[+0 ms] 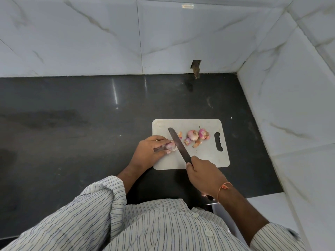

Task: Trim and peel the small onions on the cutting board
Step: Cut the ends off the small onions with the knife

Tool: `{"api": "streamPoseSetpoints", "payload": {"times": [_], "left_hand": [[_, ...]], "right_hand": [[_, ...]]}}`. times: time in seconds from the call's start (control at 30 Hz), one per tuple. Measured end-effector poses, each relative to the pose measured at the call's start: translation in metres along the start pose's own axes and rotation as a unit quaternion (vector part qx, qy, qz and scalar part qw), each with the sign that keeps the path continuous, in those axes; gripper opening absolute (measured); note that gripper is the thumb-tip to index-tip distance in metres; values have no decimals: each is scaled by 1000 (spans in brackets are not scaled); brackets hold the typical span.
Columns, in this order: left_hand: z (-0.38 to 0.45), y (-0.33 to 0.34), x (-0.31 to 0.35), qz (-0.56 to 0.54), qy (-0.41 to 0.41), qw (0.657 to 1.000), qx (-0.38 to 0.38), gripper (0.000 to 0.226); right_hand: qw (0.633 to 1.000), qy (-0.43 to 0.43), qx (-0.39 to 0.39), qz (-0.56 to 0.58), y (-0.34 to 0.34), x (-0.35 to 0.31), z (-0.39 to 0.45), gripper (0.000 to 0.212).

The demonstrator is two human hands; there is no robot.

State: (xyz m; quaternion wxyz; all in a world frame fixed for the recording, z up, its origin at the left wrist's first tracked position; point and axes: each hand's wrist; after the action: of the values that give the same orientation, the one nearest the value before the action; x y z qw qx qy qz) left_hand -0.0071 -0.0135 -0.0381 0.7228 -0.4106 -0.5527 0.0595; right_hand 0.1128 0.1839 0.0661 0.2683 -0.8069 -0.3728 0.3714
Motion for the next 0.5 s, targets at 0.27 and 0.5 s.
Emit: {"api": "streamPoseSetpoints", "payload": {"times": [0.27, 0.5], "left_hand": [[-5, 1, -3, -23, -2, 1000, 13, 39], [-4, 3, -4, -40, -22, 999, 25, 39]], "right_hand": [[1000, -3, 15, -6, 6, -12, 12, 32], [1000, -1, 22, 9, 17, -16, 12, 28]]}}
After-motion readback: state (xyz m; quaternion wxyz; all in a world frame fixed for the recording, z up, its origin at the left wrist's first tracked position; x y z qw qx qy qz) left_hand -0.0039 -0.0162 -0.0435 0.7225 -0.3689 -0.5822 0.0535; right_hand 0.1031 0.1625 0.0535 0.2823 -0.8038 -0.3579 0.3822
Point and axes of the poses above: each hand's wrist, its own z-axis towards the middle knuckle, its own y-axis out of the palm, x = y × z, and after that the axes turned 7 degrees about z, right-handed
